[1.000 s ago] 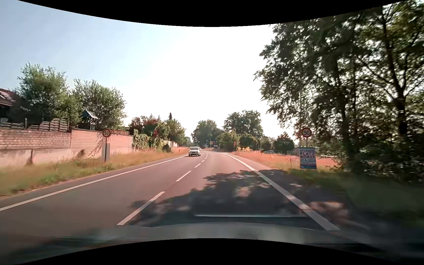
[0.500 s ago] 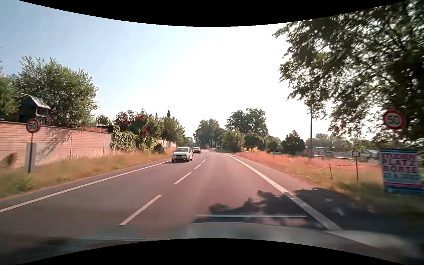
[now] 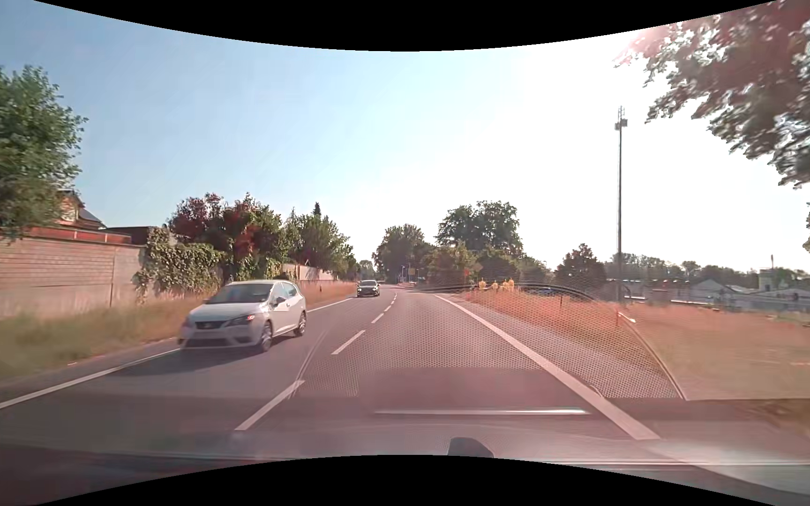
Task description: Follow the waypoints while adhering to traffic rules and regulations
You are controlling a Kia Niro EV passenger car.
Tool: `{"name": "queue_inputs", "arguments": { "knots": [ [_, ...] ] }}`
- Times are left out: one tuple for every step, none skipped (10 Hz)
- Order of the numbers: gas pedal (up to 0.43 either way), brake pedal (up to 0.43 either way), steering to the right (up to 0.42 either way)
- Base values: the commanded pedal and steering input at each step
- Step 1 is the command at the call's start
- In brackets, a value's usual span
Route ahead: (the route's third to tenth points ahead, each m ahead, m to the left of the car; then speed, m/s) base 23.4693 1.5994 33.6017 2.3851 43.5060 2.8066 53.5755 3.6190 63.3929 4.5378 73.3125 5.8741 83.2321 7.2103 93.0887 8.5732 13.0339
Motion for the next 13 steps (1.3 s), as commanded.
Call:
{"name": "queue_inputs", "arguments": {
  "knots": [
    [0.028, 0.000, -0.012],
    [0.028, 0.000, -0.011],
    [0.028, 0.000, -0.012],
    [0.028, 0.000, -0.012],
    [0.028, 0.000, -0.011],
    [0.028, 0.000, -0.012],
    [0.028, 0.000, -0.012],
    [0.028, 0.000, -0.011],
    [0.028, 0.000, -0.012],
    [0.028, 0.000, -0.012],
    [0.028, 0.000, -0.011],
    [0.028, 0.000, -0.012],
    [0.028, 0.000, -0.012]
  ]
}}
